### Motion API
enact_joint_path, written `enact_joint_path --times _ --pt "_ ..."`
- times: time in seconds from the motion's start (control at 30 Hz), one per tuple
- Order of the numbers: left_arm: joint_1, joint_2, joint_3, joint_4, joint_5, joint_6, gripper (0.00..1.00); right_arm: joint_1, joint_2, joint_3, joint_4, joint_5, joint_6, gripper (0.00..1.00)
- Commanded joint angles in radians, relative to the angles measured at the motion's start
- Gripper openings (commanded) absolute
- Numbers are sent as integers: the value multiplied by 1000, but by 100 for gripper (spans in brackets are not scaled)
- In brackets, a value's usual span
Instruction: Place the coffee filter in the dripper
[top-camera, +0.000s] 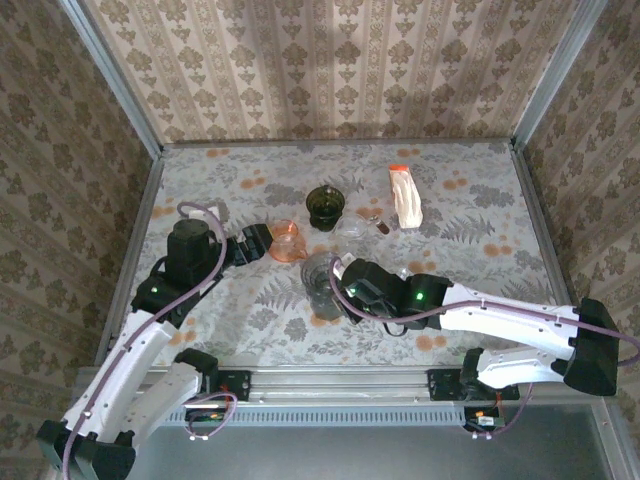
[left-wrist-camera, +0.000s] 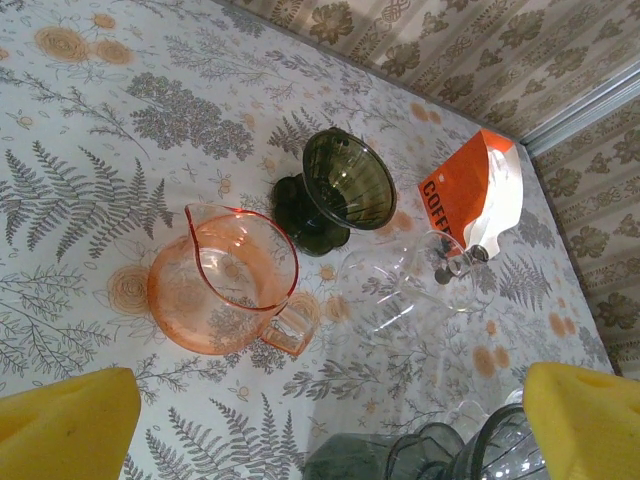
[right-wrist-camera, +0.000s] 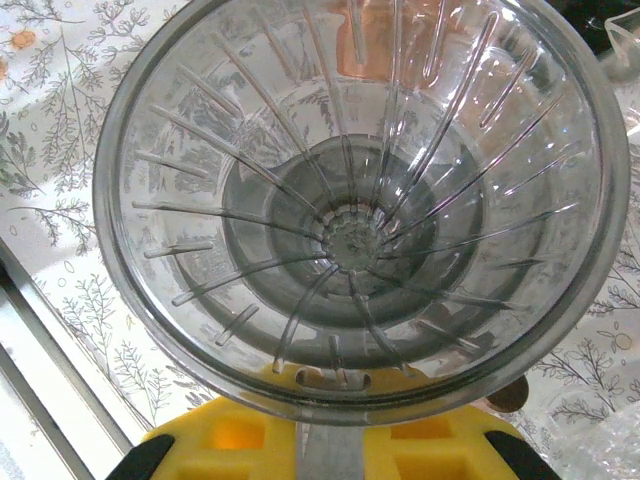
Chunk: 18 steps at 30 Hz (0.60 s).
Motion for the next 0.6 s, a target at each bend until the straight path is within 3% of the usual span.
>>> enact_joint_path --times 0.0,0.57 --pt "6 4 -7 20 16 -14 100 9 1 0 21 17 10 14" --pt "10 5 -10 20 20 -12 100 23 15 -29 19 48 33 17"
